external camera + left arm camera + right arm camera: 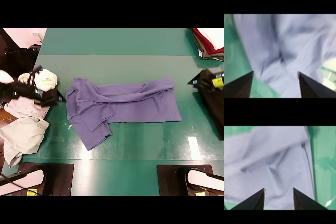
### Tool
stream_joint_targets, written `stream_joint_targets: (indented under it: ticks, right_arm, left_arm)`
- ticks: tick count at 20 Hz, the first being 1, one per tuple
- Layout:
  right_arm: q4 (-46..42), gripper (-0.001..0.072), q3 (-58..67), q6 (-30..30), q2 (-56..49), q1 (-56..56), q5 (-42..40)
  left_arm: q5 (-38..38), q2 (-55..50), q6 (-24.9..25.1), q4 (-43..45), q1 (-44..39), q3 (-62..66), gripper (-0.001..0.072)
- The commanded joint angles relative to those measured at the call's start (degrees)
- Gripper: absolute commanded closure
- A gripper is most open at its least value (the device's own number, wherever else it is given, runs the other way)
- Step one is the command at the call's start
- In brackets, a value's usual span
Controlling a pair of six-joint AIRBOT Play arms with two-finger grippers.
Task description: Fold the shirts.
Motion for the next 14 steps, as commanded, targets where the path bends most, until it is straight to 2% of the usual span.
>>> stream_joint_targets:
  ticks: [1, 4, 10, 14]
  right_arm:
    - [0.13, 0.0305, -8.02, -1.55, 4.15, -0.83, 0.92]
    - [0.15, 0.0305, -11.04, -1.55, 5.55, -0.81, 0.9]
    - [4.02, 0.0305, -11.04, -1.55, 6.16, -0.79, 1.07]
    - [4.48, 0.0305, -11.04, -1.55, 6.16, -0.81, 1.18]
  left_arm:
    - [2.56, 3.91, 2.36, -0.26, 0.31, -12.96, 0.0063]
    - [5.7, 3.91, 5.27, -5.22, 0.31, -17.79, 0.0063]
    - [14.05, 3.85, 5.2, -6.03, -3.23, -20.9, 0.0063]
    - [16.28, 3.78, 4.52, -6.38, -7.5, -20.87, 0.0064]
